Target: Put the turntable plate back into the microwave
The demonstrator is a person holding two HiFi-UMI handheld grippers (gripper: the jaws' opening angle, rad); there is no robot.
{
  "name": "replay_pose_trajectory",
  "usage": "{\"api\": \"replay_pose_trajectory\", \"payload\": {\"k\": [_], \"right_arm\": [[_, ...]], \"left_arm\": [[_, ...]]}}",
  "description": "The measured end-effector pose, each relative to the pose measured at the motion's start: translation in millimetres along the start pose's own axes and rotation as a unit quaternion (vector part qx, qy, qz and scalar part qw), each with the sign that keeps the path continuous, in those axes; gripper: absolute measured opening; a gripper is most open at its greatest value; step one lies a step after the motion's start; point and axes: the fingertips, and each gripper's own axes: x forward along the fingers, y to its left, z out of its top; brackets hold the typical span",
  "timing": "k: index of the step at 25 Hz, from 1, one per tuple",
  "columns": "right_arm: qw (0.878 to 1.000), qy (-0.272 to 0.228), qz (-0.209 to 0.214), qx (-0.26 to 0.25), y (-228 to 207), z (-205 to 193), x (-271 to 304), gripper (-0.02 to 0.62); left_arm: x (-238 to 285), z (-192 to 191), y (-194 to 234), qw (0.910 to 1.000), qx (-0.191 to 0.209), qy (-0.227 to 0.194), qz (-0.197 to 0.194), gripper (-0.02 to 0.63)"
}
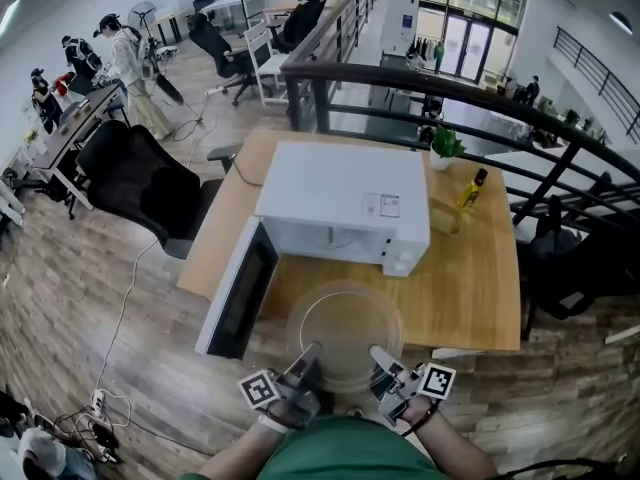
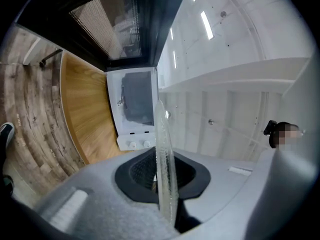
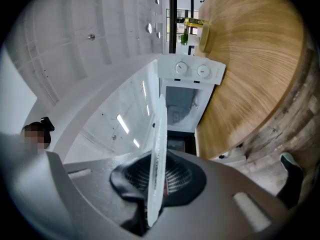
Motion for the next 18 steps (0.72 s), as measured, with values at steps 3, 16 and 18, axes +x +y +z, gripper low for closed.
{"api": "replay_pose_trajectory", "payload": {"k": [3, 16, 18], "right_arm": [[1.0, -0.009, -0.007, 0.002, -11.4, 15.7, 22.7, 0.032], [0.998, -0.017, -0.053, -0.011, -53.4, 51.8, 89.5, 0.032], [0.998, -0.017, -0.057, -0.009, -62.6, 56.9, 96.2, 0.032]], "left_arm": [[17.3, 23.0, 12.8, 1.0, -0.002, 0.003, 0.004, 0.038], [58.1, 89.9, 65.0, 0.9984, -0.046, 0.024, 0.024, 0.037], [63.2, 96.6, 74.5, 0.9981, -0.049, 0.023, 0.03, 0.037]]}}
